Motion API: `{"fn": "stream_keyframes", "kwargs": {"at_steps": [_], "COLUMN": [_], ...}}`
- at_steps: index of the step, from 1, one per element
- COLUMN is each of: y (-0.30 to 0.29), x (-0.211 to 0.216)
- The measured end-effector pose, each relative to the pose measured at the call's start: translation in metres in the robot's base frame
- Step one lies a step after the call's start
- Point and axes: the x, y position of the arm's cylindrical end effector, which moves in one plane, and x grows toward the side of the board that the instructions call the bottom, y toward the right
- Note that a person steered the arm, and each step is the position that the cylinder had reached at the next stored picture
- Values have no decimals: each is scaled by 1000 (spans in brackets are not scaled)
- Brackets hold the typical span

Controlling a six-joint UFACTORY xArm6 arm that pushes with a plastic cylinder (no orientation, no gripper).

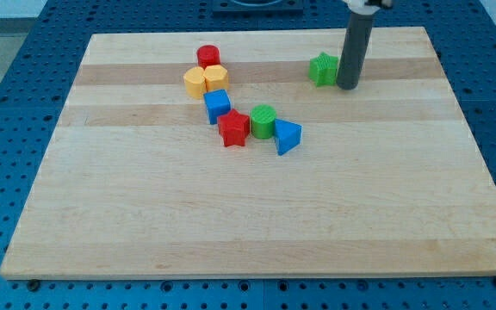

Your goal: Move the green star diagonally top right to the red star

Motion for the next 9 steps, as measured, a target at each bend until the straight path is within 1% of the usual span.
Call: {"fn": "stream_keyframes", "kwargs": {"at_steps": [1,2,3,4,6,7,8,9], "y": [-1,-3,32,28,-2,-13,-14,-13], "x": [22,33,-1,-64,-25,-13,-15,-43]}}
